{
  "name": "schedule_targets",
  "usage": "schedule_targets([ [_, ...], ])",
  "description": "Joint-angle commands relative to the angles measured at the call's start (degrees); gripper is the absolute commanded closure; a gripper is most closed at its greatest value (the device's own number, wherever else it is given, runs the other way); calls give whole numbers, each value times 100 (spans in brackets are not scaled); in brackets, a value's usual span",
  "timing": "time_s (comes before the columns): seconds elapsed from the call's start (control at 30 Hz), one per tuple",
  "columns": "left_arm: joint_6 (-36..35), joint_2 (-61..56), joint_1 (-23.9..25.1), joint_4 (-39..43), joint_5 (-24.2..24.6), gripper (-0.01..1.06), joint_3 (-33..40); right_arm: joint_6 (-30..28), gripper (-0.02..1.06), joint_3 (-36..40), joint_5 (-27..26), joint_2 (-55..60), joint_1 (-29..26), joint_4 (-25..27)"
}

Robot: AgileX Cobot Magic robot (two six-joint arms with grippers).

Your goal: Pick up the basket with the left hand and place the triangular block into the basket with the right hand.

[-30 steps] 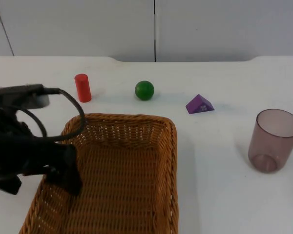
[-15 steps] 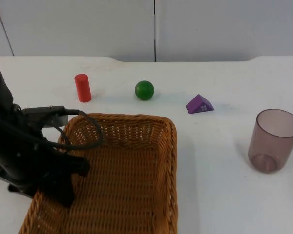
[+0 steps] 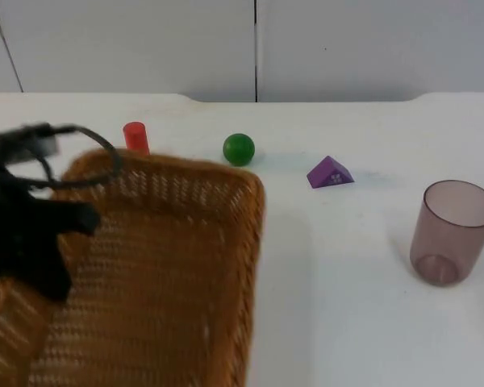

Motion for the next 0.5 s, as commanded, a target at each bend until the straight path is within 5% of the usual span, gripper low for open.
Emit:
schedule_targets([
  [0.0, 122, -314, 274, -84, 355, 105, -4, -99, -1, -172, 15, -5, -16, -2],
  [0.23, 909, -759, 1221, -699, 1106, 105, -4, -1046, -1, -789, 89, 280, -16, 630],
  [0.47, 952, -769, 1347, -726, 1146, 105, -4, -1998, 4, -1576, 149, 1611, -1, 1261],
])
